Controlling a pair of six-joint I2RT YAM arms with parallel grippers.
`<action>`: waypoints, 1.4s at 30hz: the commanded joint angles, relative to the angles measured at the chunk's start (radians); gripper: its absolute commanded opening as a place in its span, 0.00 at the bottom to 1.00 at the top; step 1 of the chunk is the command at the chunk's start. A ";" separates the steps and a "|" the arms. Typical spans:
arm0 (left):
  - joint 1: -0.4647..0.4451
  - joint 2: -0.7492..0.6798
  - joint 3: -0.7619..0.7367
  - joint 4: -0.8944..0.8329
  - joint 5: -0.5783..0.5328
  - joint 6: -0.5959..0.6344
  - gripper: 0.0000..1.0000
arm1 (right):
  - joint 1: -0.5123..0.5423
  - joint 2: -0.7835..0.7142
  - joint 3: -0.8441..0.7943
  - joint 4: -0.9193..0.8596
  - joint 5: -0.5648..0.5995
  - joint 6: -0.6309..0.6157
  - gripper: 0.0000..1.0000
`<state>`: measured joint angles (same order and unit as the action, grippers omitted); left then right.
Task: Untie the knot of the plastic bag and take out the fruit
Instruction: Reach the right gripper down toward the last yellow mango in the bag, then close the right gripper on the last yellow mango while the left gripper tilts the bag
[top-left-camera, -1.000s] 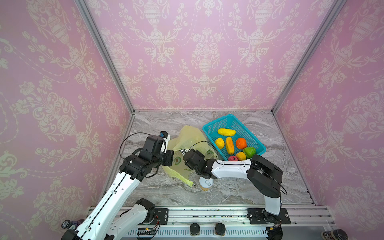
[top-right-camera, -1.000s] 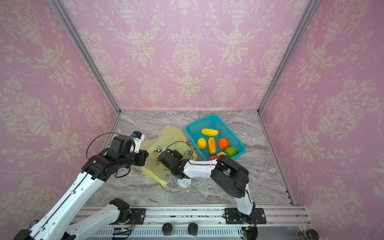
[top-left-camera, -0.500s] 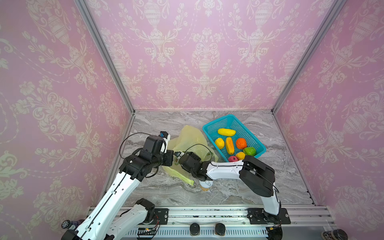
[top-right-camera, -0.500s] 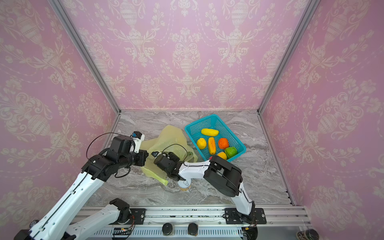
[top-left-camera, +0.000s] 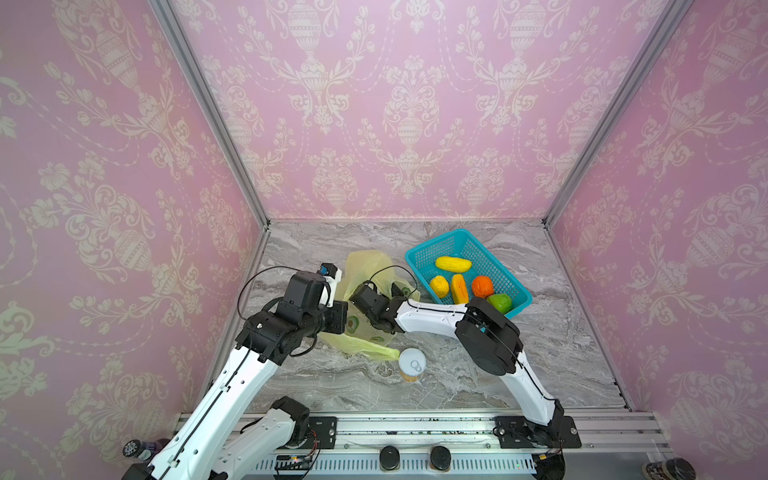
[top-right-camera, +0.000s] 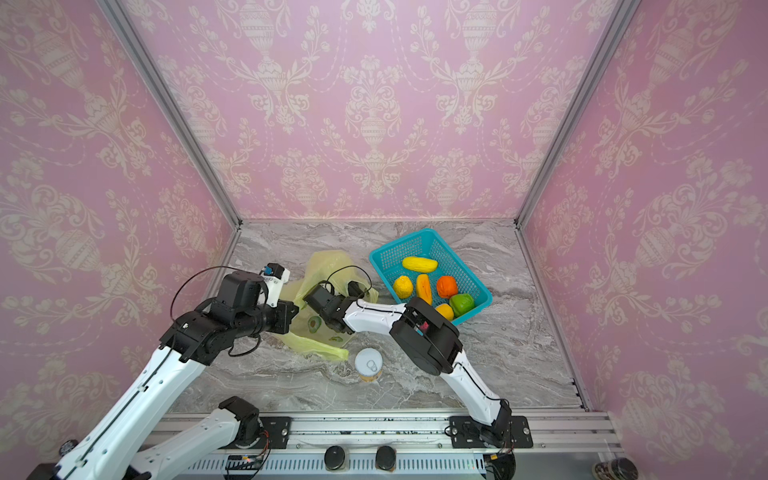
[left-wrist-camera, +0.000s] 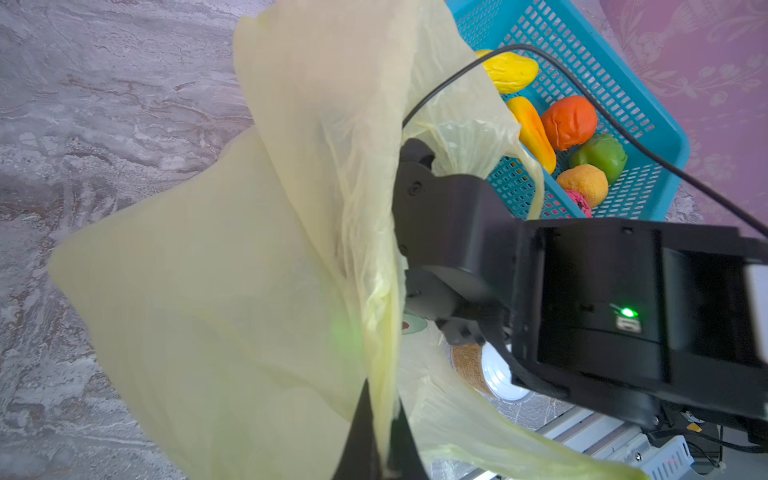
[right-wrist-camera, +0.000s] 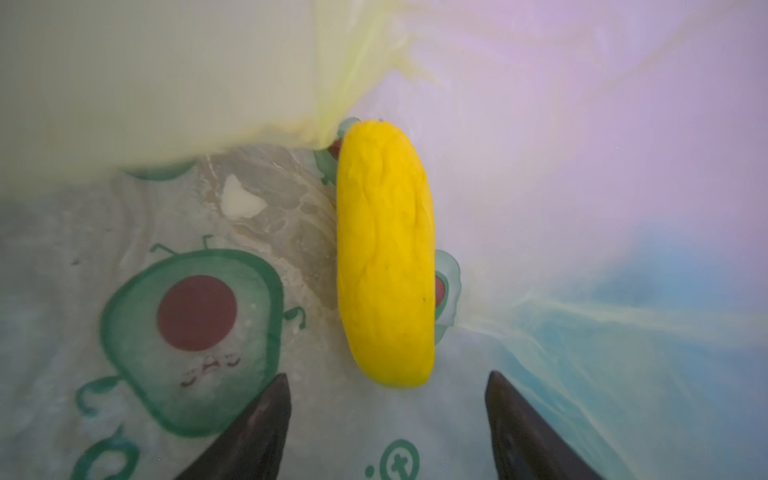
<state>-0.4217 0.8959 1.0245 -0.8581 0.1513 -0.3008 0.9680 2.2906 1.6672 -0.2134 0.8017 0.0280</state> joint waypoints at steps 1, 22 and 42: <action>0.003 -0.020 -0.011 0.008 0.047 0.007 0.00 | -0.016 0.059 0.078 -0.130 0.019 0.060 0.76; 0.004 -0.034 -0.002 0.004 0.023 0.011 0.00 | 0.216 -0.187 -0.321 0.419 -0.215 -0.160 0.57; 0.004 -0.071 -0.011 0.024 0.076 0.015 0.00 | 0.060 0.187 0.258 -0.155 0.068 0.232 0.99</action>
<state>-0.4160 0.8288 1.0241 -0.8246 0.1902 -0.3004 1.0454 2.4523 1.8862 -0.2325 0.8352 0.1368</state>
